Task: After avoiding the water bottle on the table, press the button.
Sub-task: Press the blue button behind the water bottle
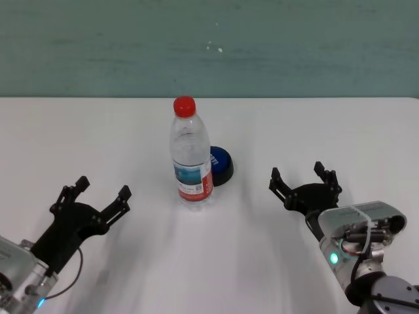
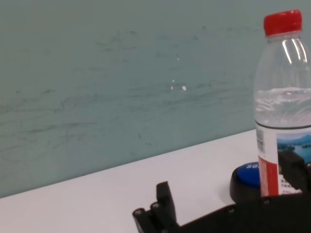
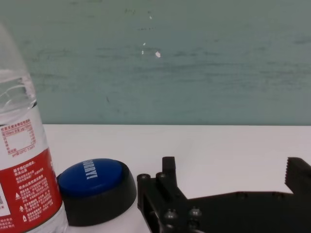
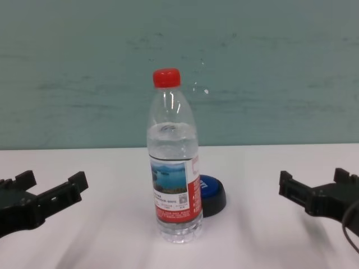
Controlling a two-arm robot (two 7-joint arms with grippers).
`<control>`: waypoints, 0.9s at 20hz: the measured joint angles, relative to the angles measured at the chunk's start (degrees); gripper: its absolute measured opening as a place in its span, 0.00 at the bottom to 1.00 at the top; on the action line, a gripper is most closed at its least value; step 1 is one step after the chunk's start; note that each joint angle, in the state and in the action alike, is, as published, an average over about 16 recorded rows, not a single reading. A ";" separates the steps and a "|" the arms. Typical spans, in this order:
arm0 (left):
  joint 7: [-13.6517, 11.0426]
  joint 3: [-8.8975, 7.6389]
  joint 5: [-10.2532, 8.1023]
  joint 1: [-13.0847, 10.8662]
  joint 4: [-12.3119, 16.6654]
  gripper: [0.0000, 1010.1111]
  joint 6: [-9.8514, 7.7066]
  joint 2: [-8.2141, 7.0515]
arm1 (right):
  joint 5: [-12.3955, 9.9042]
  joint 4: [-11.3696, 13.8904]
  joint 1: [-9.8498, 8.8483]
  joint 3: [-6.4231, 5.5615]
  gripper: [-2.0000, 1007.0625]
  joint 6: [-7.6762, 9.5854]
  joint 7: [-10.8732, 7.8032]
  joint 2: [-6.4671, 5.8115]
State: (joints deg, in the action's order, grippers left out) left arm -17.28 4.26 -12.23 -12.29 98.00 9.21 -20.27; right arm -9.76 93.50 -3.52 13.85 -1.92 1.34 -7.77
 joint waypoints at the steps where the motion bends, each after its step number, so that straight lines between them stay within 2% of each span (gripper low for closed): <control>1: 0.00 0.00 0.00 0.00 0.00 1.00 0.00 0.00 | 0.12 -0.06 0.01 -0.09 1.00 0.04 -0.24 0.15; 18: 0.00 0.00 0.00 0.01 0.00 1.00 0.00 0.00 | 2.71 -1.65 1.76 -1.89 1.00 1.06 -3.79 2.01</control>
State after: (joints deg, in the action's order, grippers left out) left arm -17.28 4.27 -12.23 -12.29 98.00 9.21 -20.27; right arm -7.04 91.85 -1.76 11.96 -0.85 -2.45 -5.76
